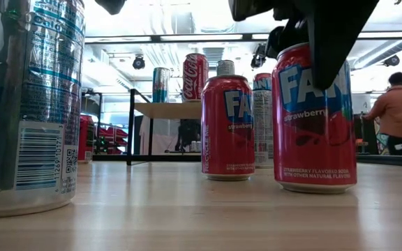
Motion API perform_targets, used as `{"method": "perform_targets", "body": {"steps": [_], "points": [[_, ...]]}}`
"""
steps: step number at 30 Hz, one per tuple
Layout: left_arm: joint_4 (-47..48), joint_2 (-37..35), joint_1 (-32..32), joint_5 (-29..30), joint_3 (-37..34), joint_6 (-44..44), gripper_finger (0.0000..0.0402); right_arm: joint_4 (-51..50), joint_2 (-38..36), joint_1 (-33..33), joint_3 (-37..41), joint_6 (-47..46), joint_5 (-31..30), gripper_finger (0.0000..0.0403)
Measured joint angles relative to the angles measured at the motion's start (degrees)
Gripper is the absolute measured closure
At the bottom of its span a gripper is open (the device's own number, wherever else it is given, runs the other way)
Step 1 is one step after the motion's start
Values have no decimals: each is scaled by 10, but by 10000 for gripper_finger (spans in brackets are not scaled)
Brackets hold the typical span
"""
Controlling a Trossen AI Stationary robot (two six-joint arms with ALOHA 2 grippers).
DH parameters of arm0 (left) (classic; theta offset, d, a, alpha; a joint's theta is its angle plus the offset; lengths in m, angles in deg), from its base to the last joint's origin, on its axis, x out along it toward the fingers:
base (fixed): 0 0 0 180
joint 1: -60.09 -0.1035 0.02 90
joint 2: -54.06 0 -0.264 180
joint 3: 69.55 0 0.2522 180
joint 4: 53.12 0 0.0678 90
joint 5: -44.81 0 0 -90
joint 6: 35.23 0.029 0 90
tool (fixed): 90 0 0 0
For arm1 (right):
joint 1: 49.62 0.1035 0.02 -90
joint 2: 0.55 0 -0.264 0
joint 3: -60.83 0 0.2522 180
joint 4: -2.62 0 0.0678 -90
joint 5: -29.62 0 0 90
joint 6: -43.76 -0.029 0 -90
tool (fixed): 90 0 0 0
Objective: Place canned beverage on shelf
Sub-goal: Put the bottom red soda can on the shelf
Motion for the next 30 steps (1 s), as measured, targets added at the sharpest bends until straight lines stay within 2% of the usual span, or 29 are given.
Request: {"method": "perform_targets", "body": {"steps": [5, 16, 19, 30], "points": [[0, 0, 0, 0, 0, 0, 127, 0, 0, -5, 0, 1, 15, 112], [0, 0, 0, 0, 0, 9, 127, -14, -1, -9, -13, 4, 45, 113], [0, 0, 0, 0, 0, 9, 127, -31, -4, -13, -38, 0, 65, 113], [0, 0, 0, 0, 0, 9, 127, -142, -6, -30, -175, 9, 68, 113]]}}
